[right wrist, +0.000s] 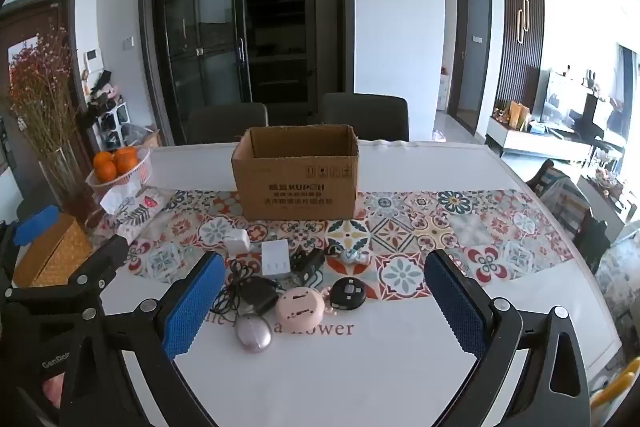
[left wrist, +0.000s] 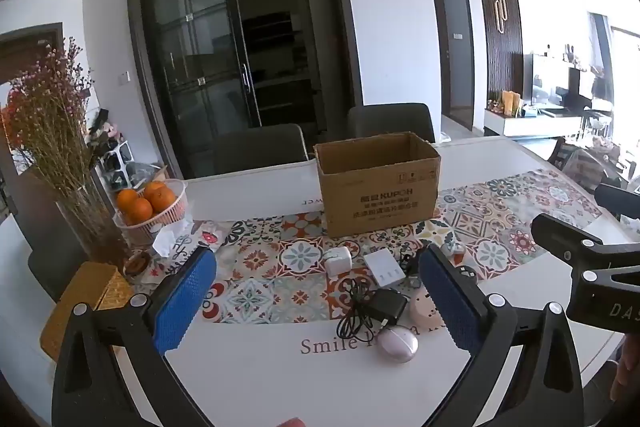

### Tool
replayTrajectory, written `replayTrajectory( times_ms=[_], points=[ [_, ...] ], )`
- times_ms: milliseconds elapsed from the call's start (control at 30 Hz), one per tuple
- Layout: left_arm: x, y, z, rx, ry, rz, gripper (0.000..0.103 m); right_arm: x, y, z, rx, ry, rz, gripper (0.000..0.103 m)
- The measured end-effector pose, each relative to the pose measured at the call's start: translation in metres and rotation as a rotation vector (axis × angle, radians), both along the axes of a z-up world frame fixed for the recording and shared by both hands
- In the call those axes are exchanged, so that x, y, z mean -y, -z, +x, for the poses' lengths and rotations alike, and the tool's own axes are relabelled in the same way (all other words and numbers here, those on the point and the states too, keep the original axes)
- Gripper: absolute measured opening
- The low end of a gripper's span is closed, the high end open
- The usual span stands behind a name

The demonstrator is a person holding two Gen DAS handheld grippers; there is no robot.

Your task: Organize rigid objects

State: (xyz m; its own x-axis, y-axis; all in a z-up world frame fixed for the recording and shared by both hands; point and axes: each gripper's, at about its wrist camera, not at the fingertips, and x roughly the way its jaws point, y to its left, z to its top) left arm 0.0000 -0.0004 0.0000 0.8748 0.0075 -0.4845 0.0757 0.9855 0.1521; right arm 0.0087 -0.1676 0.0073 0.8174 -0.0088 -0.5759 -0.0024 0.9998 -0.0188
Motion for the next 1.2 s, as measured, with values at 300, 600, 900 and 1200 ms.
replayTrajectory(
  times_ms=[300, 600, 900, 1200],
  points=[
    [-0.0022, -0.004, 0.0015, 0.023, -0.019, -0.004, 0.103, 0.0, 0.001, 0.0002, 0.002, 0.004, -0.015, 0.101],
    [0.0015, -0.0039, -0.0039, 0.032, -0.026, -0.019, 0.103, 0.0005, 0.0017, 0.0004, 0.002, 0.001, -0.012, 0.101],
    [0.0024, -0.0025, -0.0014, 0.02, -0.019, -0.023, 0.103, 0.0031, 0.0037, 0.0005, 0.0, 0.001, -0.009, 0.101],
    [0.0032, -0.0002, -0.0011, 0.016, -0.019, -0.022, 0.103, 0.0017, 0.0035, 0.0017, -0.002, 0.002, -0.008, 0.101]
  ],
)
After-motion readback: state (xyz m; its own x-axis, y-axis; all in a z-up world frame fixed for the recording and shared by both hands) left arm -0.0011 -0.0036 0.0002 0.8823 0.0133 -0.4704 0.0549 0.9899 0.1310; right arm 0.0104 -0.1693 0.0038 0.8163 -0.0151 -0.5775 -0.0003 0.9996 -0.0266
